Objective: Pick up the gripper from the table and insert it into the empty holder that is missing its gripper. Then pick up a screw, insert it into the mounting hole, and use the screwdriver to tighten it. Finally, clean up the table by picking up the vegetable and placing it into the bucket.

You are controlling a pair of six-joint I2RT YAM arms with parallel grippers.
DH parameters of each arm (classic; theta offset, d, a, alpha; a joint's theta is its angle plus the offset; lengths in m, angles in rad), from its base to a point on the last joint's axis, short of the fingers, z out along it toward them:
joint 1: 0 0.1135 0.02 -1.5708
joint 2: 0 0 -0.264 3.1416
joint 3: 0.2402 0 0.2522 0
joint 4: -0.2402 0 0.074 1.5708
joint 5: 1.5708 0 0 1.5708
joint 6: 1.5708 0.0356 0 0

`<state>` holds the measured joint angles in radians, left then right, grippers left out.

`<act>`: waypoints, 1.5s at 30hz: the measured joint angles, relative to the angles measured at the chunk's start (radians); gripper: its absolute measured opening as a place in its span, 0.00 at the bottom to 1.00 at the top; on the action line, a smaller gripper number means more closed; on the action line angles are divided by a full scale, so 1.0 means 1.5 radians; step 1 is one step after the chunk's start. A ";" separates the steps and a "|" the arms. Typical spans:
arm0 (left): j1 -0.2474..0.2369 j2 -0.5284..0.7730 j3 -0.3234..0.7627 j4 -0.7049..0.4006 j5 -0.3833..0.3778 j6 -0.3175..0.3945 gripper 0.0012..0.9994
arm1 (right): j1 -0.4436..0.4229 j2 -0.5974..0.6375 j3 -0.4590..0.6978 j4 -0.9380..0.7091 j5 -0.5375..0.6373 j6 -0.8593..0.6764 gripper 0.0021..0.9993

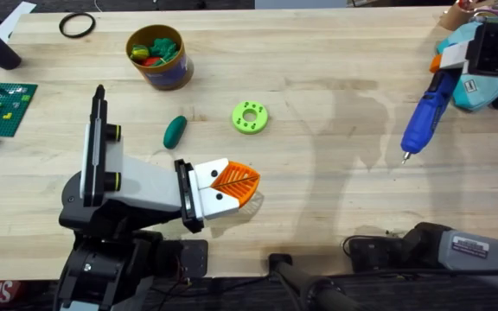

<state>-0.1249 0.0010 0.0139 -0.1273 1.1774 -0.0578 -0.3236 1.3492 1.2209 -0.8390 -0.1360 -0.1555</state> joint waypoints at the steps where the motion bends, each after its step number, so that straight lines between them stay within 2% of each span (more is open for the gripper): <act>1: 0.000 0.000 0.000 -0.001 0.000 0.000 0.01 | 0.001 -0.002 -0.001 -0.004 0.000 0.000 0.04; 12: 0.000 0.000 0.000 -0.002 0.000 -0.001 0.01 | 0.019 -0.081 -0.010 0.015 -0.006 0.005 0.04; 27: 0.000 0.000 0.000 -0.002 0.000 -0.002 0.01 | 0.112 0.150 -0.010 0.089 -0.005 -0.002 0.04; 34: 0.000 0.000 0.000 -0.002 0.001 -0.002 0.01 | 0.123 0.204 -0.010 0.098 0.004 -0.006 0.04; 40: 0.000 0.000 0.000 -0.002 0.001 -0.001 0.01 | 0.123 0.213 -0.010 0.099 0.005 -0.006 0.04; 41: 0.000 0.000 0.000 -0.002 0.001 -0.002 0.01 | 0.123 0.213 -0.010 0.099 0.005 -0.006 0.08; 43: 0.000 0.000 0.000 -0.002 0.001 -0.002 0.01 | 0.123 0.213 -0.010 0.100 0.005 -0.006 0.28; 45: 0.000 0.000 0.000 -0.002 0.001 -0.002 0.01 | 0.123 0.213 -0.010 0.104 0.005 -0.007 0.39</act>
<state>-0.1249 0.0009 0.0139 -0.1307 1.1786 -0.0601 -0.1393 1.6691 1.2057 -0.6824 -0.1280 -0.1653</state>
